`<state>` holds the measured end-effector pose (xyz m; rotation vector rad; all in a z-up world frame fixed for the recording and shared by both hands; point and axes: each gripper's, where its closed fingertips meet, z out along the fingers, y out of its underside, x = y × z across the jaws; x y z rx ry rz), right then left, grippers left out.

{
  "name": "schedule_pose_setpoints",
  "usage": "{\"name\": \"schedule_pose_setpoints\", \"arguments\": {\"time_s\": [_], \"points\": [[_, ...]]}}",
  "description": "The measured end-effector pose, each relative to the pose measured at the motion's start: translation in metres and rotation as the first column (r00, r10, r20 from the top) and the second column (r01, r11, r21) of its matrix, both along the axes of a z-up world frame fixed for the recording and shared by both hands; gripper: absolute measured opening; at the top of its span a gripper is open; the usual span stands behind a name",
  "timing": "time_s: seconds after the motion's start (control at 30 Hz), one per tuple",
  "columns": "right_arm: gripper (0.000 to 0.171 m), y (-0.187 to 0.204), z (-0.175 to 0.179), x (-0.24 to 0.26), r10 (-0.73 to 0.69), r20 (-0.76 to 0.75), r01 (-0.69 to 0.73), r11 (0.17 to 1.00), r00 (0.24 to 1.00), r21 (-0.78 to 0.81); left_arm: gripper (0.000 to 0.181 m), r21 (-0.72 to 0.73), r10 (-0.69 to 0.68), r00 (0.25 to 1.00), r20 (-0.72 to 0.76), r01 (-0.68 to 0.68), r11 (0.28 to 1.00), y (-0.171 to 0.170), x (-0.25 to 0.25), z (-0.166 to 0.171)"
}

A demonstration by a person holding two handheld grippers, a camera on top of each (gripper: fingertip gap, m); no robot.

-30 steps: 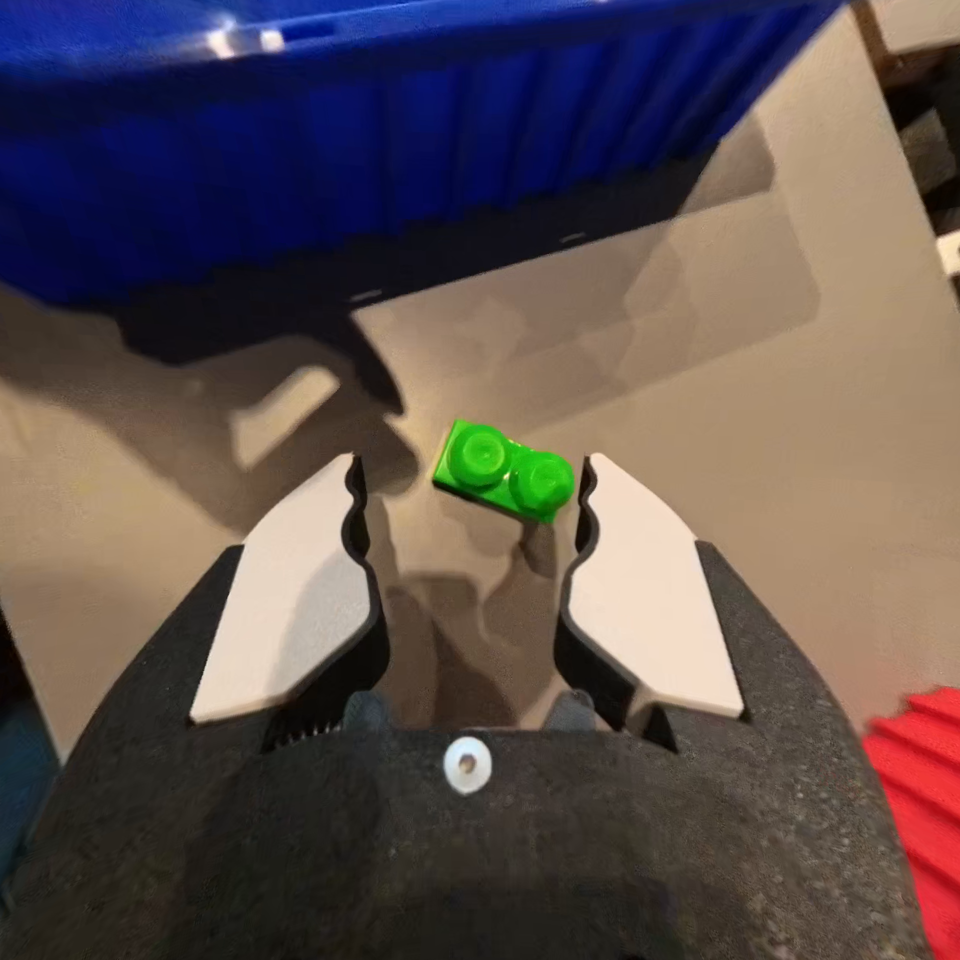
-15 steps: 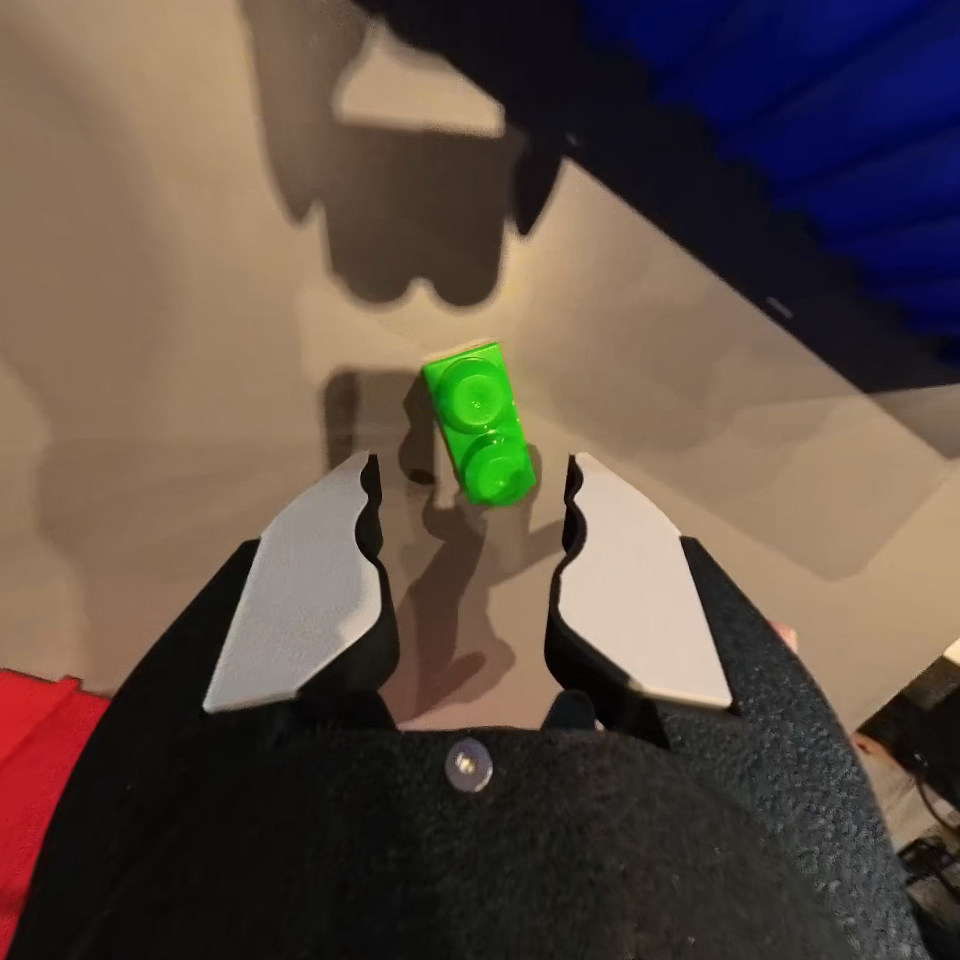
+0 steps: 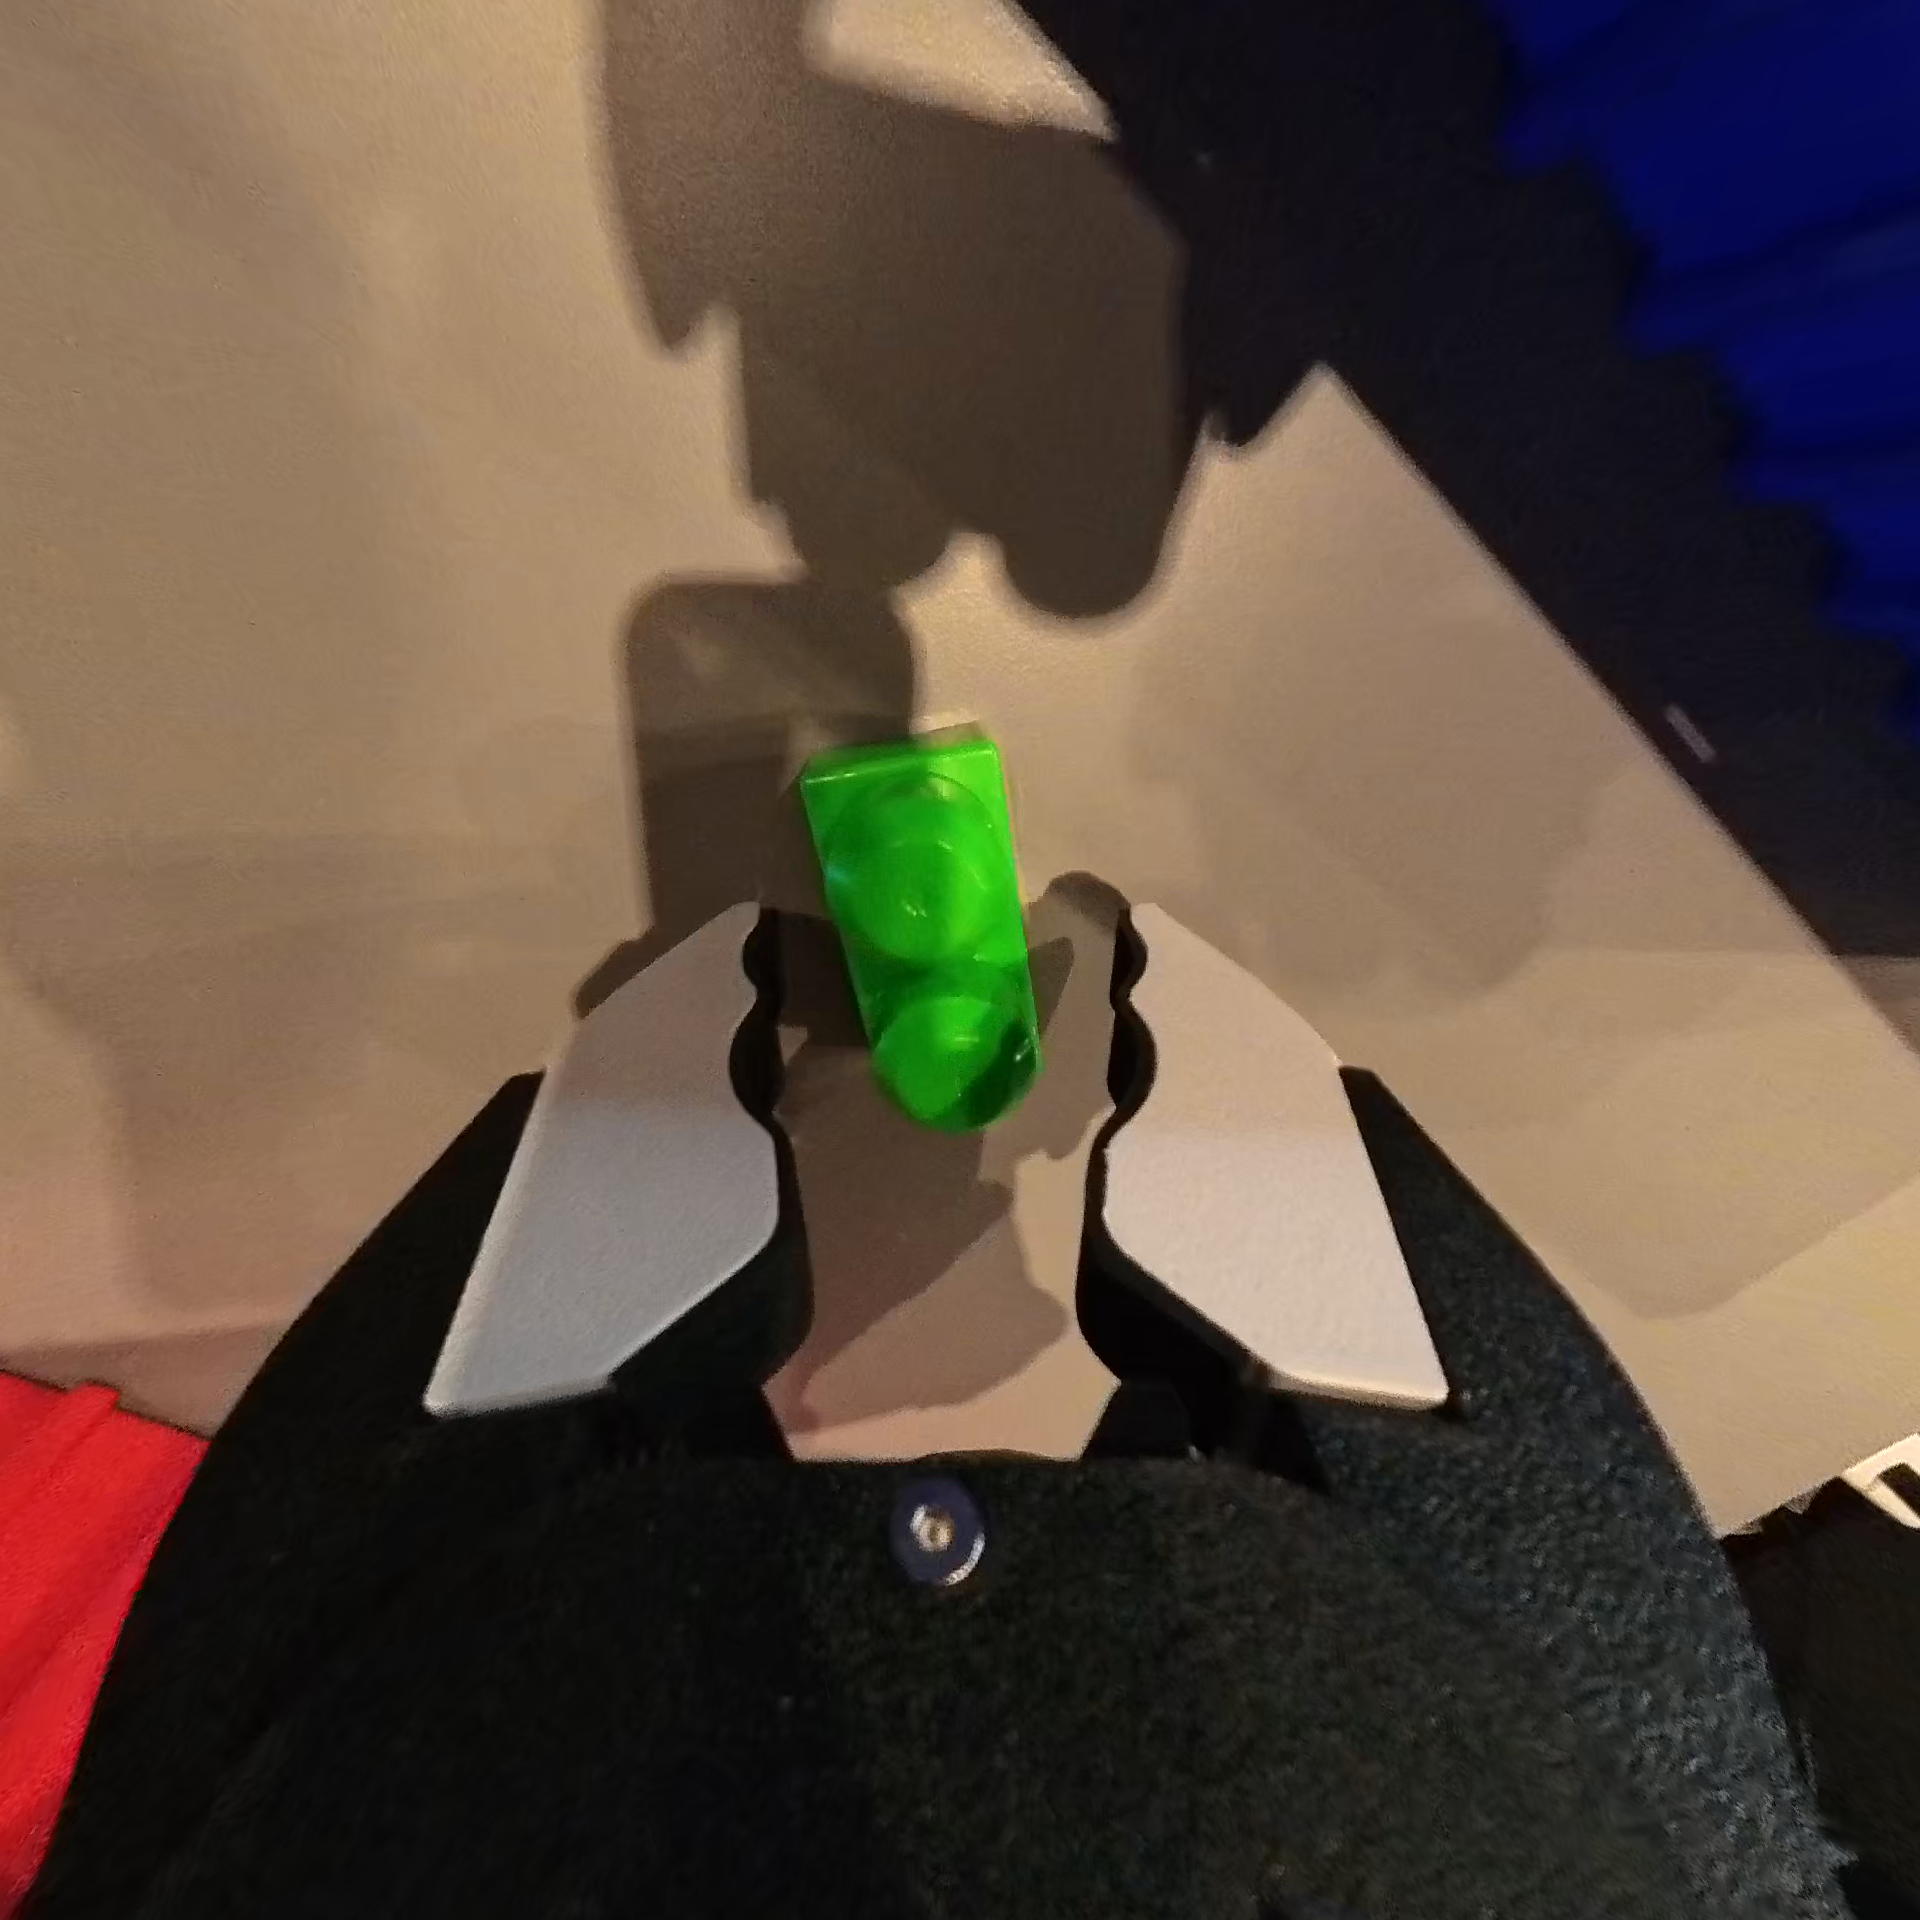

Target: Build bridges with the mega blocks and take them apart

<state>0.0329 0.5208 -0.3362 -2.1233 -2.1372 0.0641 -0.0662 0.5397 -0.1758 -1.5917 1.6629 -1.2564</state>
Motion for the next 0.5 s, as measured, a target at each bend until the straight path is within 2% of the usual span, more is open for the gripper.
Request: {"name": "schedule_pose_setpoints", "arguments": {"time_s": [0.1,0.13,0.33,0.5], "points": [[0.053,0.001,-0.002,0.003,0.005,0.03,-0.004,1.0,1.0,-0.006,0.075,-0.001,-0.003,1.0,-0.005,0.002,1.0,-0.001,0.0,-0.001],[0.034,-0.002,-0.004,0.004,0.008,0.038,-0.007,1.0,0.999,-0.024,0.075,-0.001,-0.002,1.0,-0.004,0.002,1.0,-0.002,0.0,-0.001],[0.033,-0.001,-0.004,0.005,-0.076,0.038,0.076,0.997,0.996,-0.009,0.075,0.007,0.002,1.0,-0.001,-0.002,1.0,-0.001,0.001,-0.001],[0.033,0.004,0.008,0.013,-0.263,-0.043,0.264,0.964,0.964,0.02,0.075,0.022,0.021,1.0,-0.009,-0.02,1.0,0.002,0.004,-0.005]]}}
